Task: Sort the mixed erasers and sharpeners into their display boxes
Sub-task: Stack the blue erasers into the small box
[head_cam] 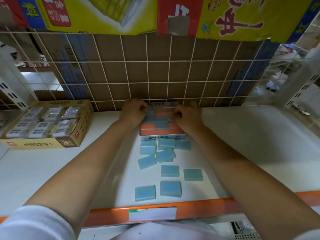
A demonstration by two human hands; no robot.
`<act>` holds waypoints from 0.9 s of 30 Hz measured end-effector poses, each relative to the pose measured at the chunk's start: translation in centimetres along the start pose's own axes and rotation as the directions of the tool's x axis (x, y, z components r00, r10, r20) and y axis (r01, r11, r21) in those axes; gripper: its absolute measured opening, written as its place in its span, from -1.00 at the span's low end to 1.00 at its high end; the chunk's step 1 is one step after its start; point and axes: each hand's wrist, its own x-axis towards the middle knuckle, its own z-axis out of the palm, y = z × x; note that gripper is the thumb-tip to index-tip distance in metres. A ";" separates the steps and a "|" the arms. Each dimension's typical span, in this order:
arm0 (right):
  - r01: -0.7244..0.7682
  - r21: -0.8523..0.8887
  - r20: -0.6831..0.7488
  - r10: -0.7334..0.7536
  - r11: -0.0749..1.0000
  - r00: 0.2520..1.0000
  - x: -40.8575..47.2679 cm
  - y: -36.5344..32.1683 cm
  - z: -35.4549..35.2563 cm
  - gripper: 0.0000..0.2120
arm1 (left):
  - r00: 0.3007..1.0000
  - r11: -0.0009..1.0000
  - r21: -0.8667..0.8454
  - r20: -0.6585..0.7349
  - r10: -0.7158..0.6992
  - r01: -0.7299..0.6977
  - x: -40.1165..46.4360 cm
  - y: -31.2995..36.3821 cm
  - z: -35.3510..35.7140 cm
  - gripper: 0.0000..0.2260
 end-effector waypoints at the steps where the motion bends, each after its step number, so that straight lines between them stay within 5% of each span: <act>1: 0.018 -0.047 0.011 -0.018 0.999 1.000 0.0 0.1 0.0 -0.78 | 1.000 0.999 0.049 -0.018 0.021 -0.020 0.0 -0.1 0.0 -0.83; 15: 0.118 -0.173 0.128 -0.097 0.978 0.987 -0.2 -0.2 -0.4 -0.69 | 0.984 0.971 0.156 0.010 0.179 -0.179 -0.1 -0.5 -0.4 -0.81; 27: 0.146 -0.353 0.086 -0.123 0.924 0.989 -0.7 -1.0 -0.9 -0.71 | 0.988 0.917 0.388 -0.081 0.133 -0.092 -0.7 0.4 0.7 -0.78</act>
